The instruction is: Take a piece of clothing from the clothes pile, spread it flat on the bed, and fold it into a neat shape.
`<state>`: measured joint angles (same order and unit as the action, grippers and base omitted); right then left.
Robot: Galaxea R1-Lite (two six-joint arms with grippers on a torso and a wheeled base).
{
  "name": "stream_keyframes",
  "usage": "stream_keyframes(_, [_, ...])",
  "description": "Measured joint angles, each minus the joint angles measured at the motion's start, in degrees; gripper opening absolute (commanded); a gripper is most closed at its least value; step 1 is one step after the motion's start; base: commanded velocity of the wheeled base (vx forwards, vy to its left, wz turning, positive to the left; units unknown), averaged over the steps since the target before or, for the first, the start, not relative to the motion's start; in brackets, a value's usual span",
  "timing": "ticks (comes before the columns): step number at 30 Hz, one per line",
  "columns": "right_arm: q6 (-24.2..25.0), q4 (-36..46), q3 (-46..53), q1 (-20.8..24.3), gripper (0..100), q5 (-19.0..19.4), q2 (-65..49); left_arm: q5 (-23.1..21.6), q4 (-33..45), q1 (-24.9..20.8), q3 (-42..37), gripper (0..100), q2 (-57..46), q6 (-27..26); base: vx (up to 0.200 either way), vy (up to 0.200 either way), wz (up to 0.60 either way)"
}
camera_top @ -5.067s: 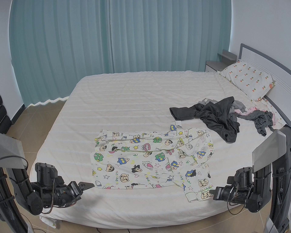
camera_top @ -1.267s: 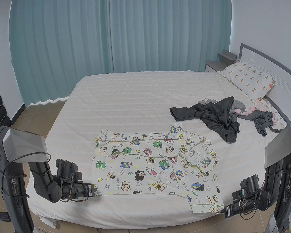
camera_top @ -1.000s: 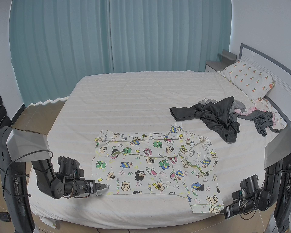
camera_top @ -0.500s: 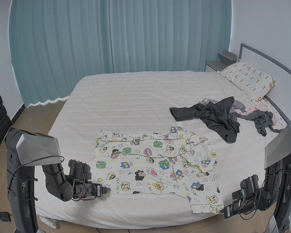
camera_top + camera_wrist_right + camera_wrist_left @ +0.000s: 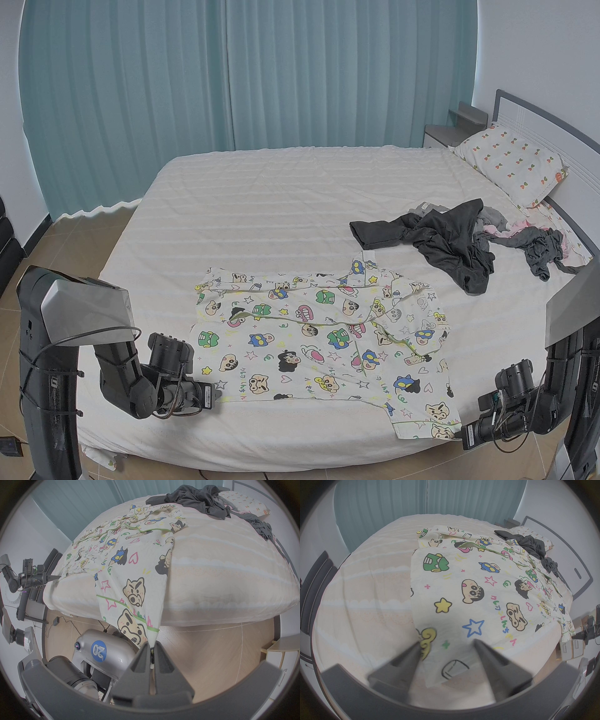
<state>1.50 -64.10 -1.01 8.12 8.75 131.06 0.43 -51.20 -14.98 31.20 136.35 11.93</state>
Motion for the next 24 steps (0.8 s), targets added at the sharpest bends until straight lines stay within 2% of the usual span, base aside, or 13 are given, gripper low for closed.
stream_keyframes(7, [-0.35, 1.37, 0.00, -0.05, 0, -0.02, -0.44, -0.05, 0.00, 0.24, -0.74, 0, -0.51, 0.68, 0.000, 0.000, 0.00])
stream_keyframes(24, [-6.61, 12.29, 0.02, -0.44, 0, -0.05, -4.63, -0.16, 1.90, 1.27, -8.59, 0, -5.49, 2.13, 0.000, 0.000, 0.00])
